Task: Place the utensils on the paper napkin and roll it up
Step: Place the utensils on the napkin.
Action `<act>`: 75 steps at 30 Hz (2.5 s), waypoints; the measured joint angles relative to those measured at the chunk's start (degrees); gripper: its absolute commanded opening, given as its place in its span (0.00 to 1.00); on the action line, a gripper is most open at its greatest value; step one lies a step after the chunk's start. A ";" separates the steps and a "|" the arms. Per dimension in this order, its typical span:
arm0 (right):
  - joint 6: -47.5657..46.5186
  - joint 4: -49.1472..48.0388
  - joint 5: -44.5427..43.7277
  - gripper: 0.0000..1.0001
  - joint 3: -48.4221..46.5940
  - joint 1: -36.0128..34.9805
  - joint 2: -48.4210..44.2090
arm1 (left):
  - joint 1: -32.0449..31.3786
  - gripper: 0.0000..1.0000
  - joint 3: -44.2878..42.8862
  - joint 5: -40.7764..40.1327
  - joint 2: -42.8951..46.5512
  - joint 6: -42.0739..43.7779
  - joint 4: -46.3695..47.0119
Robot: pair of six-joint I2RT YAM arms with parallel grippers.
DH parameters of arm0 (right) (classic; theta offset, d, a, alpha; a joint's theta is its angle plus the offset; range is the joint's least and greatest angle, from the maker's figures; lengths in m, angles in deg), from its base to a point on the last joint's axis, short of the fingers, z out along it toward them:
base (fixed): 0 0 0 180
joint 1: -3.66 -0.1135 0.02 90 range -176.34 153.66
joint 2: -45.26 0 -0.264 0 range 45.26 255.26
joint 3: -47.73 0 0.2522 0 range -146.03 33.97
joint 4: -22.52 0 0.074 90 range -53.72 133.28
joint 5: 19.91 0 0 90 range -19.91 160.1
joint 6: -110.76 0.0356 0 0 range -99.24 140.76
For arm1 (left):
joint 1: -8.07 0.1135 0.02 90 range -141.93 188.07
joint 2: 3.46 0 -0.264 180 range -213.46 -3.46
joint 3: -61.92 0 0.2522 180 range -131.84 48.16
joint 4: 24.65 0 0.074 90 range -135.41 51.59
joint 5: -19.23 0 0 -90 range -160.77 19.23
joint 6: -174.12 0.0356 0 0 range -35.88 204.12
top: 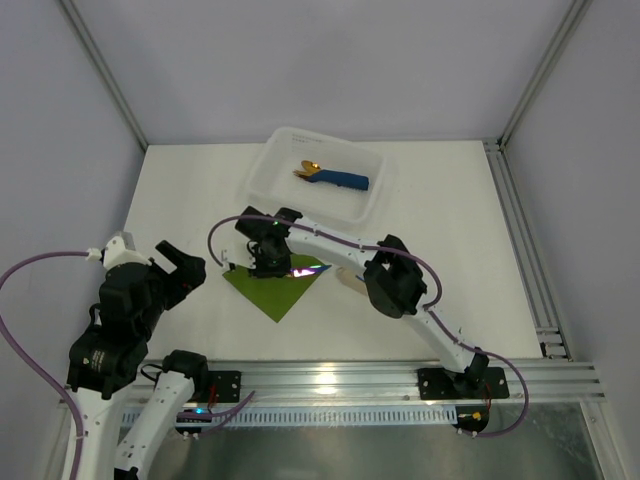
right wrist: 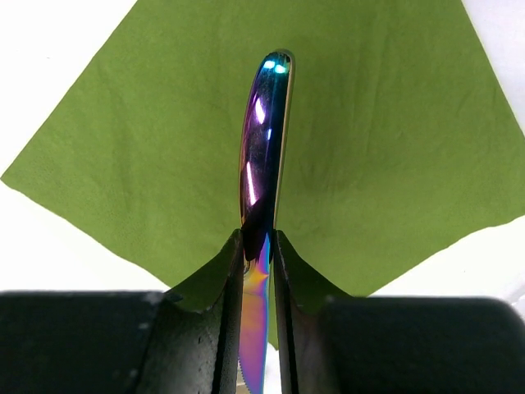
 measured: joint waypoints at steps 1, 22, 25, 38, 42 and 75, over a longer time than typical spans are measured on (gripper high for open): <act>0.00 -0.11 -0.02 0.04 -0.33 0.00 0.37 | 0.00 0.93 0.00 0.00 0.00 0.04 0.00; -1.03 -1.60 -0.20 0.04 -2.10 0.50 3.41 | 0.00 0.93 0.00 0.74 0.02 0.17 0.00; -1.16 -1.68 -0.24 0.03 -2.21 0.59 3.65 | 0.00 0.94 0.00 0.85 0.02 0.28 0.00; -1.29 -2.27 -0.70 0.04 -2.89 1.25 4.31 | 0.00 0.94 0.00 0.92 0.02 0.37 0.00; -1.27 -2.32 -0.92 0.04 -2.89 1.33 4.46 | 0.00 0.94 0.00 0.96 0.02 0.37 0.00; -1.03 -2.36 -1.75 0.26 -2.67 1.42 4.52 | 0.00 0.94 0.00 1.36 0.02 0.39 0.00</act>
